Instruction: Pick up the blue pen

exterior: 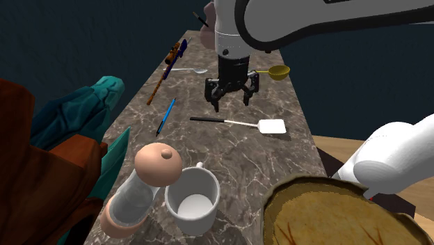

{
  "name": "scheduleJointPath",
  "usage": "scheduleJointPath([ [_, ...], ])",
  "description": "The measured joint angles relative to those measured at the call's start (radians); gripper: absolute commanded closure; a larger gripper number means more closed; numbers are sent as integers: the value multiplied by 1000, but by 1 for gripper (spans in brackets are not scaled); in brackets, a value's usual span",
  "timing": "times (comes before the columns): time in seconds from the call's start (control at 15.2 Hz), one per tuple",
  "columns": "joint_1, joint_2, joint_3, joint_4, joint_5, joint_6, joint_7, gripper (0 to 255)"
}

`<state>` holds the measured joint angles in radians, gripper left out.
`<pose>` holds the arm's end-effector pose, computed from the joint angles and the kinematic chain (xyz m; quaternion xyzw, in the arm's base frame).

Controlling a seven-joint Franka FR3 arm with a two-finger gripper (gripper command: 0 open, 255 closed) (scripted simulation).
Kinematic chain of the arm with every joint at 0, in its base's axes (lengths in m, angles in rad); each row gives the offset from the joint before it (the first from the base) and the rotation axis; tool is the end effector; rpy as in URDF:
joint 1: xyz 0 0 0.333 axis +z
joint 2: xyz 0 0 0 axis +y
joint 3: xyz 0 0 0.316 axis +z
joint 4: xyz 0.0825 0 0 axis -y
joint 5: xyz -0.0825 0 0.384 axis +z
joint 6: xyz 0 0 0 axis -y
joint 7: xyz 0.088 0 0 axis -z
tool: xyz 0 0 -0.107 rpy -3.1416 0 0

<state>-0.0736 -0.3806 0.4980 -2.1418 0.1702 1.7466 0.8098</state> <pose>0.3937 0.2195 0.5335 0.9738 -0.2256 -0.0188 0.0200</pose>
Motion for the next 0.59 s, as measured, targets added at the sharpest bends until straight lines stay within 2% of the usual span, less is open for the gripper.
scheduleJointPath([
  [0.33,-38,190,102,159,-88,58,237,0],
  [0.59,-38,367,165,326,-210,62,444,0],
])
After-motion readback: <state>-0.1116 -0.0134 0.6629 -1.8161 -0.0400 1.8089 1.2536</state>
